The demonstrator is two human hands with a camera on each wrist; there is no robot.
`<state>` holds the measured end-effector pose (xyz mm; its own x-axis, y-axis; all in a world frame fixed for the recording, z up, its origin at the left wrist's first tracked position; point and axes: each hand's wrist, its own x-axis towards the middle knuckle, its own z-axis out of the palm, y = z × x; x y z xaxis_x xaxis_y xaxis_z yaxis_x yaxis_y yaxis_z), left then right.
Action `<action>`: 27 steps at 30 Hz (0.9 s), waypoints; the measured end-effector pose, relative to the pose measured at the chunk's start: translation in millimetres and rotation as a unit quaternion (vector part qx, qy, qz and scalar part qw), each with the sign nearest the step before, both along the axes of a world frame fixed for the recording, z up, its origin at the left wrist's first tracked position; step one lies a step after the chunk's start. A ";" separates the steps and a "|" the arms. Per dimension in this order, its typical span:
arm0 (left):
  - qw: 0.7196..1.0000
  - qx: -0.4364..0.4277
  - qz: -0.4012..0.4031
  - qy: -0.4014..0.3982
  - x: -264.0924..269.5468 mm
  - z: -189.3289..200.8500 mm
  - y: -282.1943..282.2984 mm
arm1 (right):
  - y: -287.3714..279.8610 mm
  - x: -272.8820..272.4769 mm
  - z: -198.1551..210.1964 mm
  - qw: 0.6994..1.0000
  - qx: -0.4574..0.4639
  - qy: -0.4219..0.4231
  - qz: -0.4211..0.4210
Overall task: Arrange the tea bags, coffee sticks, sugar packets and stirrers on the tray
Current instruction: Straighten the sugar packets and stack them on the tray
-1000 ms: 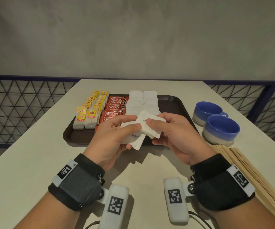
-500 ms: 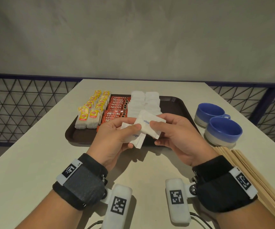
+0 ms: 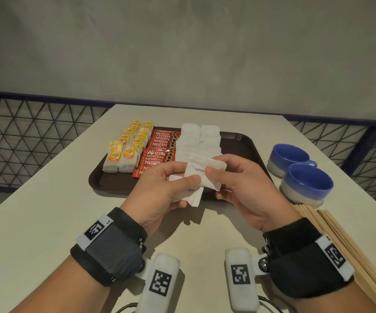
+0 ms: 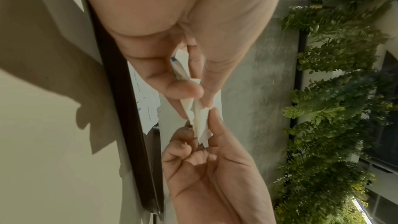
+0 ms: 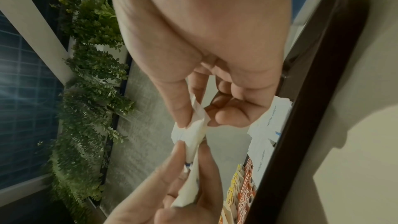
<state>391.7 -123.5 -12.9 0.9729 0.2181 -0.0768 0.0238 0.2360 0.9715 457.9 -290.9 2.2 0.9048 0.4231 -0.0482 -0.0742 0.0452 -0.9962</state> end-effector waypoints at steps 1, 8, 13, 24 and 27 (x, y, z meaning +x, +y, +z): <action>1.000 -0.003 0.000 -0.002 0.1 0.0 0.3 | 0.0 -0.1 0.7 1.000 0.003 0.000 0.002; 0.999 -0.042 0.024 0.024 -0.2 3.3 -1.3 | -3.8 -0.3 5.5 0.999 -0.028 -0.009 -0.015; 0.988 -0.136 0.073 -0.002 2.0 9.2 9.8 | -15.2 9.9 16.8 0.996 -0.010 0.011 -0.084; 0.980 -0.142 0.141 -0.012 8.3 7.5 23.9 | 14.0 49.5 30.5 0.926 -0.350 -0.111 -0.089; 0.980 -0.145 0.133 -0.008 8.1 9.7 22.9 | 21.8 61.8 37.2 0.895 -0.433 -0.092 -0.055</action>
